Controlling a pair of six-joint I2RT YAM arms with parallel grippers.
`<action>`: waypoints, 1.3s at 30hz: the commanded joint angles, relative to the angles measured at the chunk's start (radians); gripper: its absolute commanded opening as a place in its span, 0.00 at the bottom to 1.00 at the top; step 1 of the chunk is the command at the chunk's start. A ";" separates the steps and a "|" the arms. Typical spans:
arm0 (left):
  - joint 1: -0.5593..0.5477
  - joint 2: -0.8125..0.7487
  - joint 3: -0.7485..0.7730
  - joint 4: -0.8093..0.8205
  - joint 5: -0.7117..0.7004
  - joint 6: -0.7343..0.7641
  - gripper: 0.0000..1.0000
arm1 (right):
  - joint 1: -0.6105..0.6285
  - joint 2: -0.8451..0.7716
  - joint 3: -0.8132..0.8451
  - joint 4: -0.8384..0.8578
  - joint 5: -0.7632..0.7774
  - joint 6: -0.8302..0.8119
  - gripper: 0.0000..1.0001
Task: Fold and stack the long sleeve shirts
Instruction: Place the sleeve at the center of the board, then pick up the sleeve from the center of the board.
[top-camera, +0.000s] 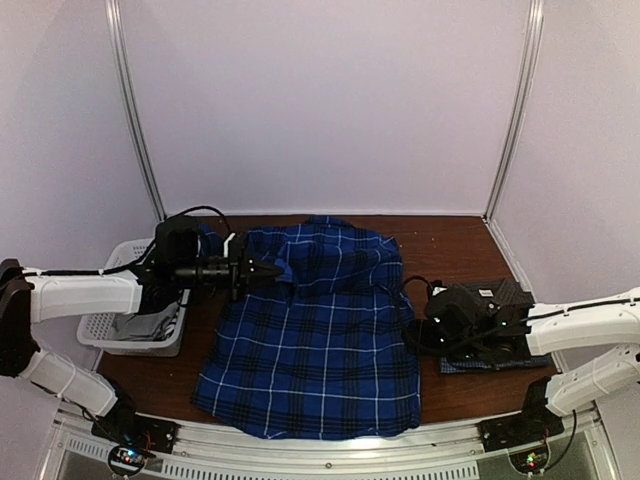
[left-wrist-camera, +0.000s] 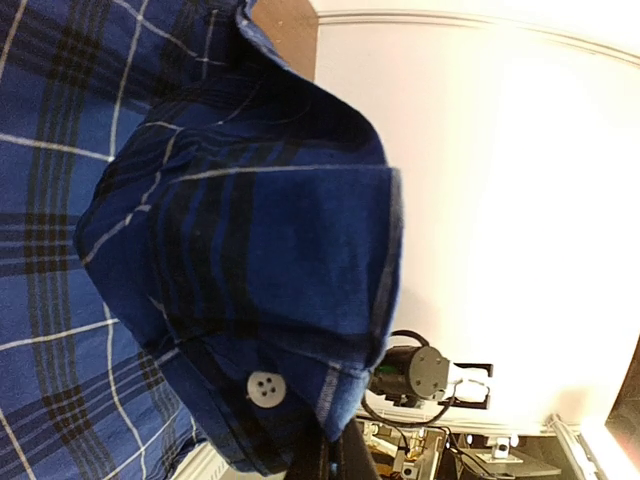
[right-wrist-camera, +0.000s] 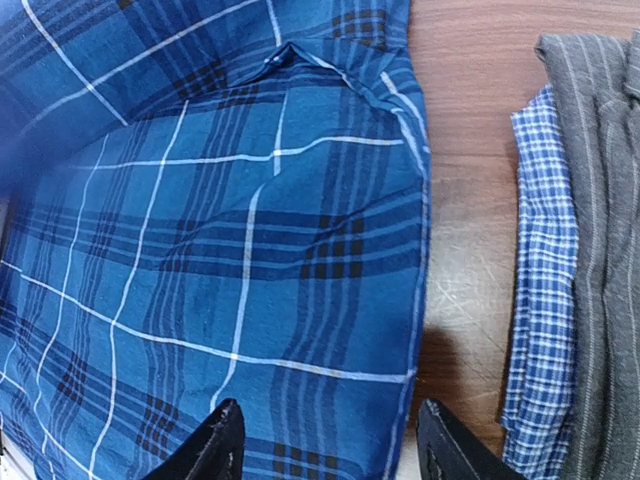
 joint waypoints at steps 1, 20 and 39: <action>0.005 0.009 -0.085 0.035 0.015 0.004 0.00 | 0.012 0.073 0.084 0.019 -0.014 -0.051 0.60; 0.163 0.072 -0.020 -0.531 -0.255 0.653 0.65 | 0.055 0.199 0.188 0.044 -0.029 -0.091 0.61; 0.083 0.201 0.013 -0.452 -0.409 0.699 0.61 | 0.063 0.189 0.173 0.051 -0.023 -0.082 0.61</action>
